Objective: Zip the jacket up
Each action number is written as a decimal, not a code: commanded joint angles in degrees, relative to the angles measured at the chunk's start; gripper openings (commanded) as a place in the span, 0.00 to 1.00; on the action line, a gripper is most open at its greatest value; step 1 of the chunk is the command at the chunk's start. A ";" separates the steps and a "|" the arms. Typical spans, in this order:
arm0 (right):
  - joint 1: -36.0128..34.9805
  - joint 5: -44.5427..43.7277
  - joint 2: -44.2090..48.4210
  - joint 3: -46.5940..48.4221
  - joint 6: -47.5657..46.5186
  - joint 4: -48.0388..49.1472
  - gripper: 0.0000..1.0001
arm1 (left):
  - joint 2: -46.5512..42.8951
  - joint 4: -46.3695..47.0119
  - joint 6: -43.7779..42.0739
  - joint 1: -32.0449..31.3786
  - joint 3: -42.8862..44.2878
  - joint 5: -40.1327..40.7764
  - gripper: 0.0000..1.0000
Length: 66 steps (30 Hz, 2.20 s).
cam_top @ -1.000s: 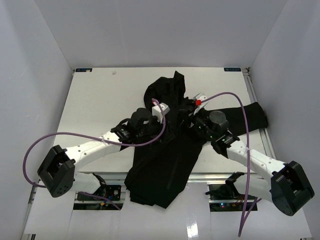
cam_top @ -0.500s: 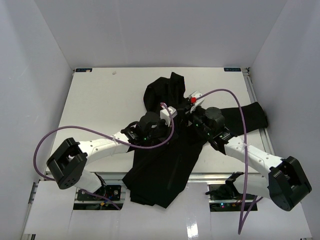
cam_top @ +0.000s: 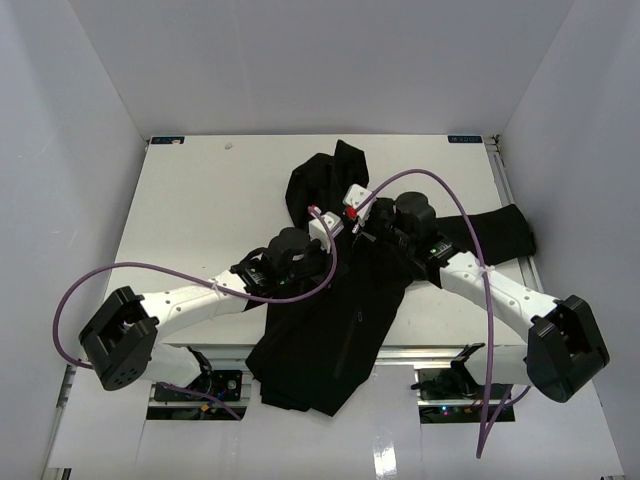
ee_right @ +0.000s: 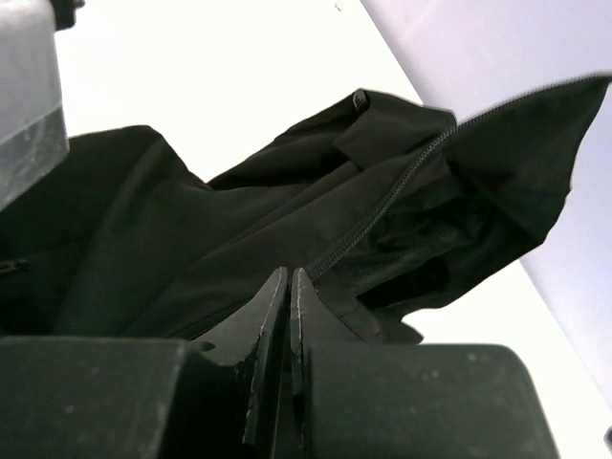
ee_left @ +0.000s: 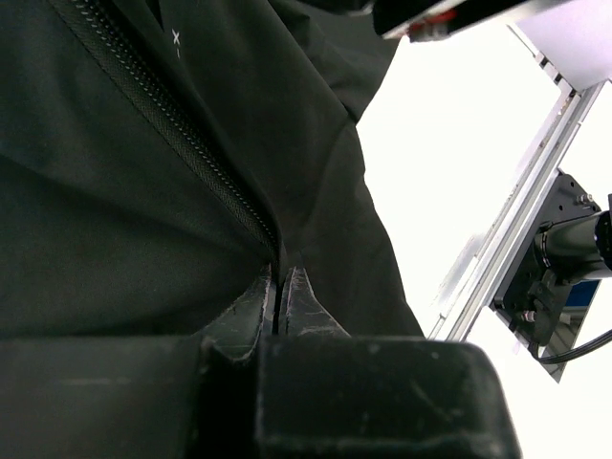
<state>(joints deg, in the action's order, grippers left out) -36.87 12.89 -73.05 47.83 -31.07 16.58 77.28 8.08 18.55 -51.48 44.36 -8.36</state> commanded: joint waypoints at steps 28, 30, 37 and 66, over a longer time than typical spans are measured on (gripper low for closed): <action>9.86 -11.29 -18.86 21.91 2.87 20.97 0.08 | -15.67 -11.45 5.10 -3.47 -9.58 1.05 0.00; 11.41 -10.78 -20.05 24.21 4.28 19.86 0.08 | -16.29 -11.86 5.27 -3.89 -9.73 1.77 0.00; 14.89 -9.23 -25.73 32.64 4.83 14.98 0.08 | -16.81 -12.50 4.48 -4.33 -10.00 3.14 0.00; 17.40 -3.76 -52.28 59.36 8.22 16.21 0.08 | 19.57 7.83 9.84 14.96 16.15 -0.34 0.00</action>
<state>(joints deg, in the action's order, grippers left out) -19.86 7.47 -123.74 106.98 -24.35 22.41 95.58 13.20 26.23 -38.69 60.38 -5.52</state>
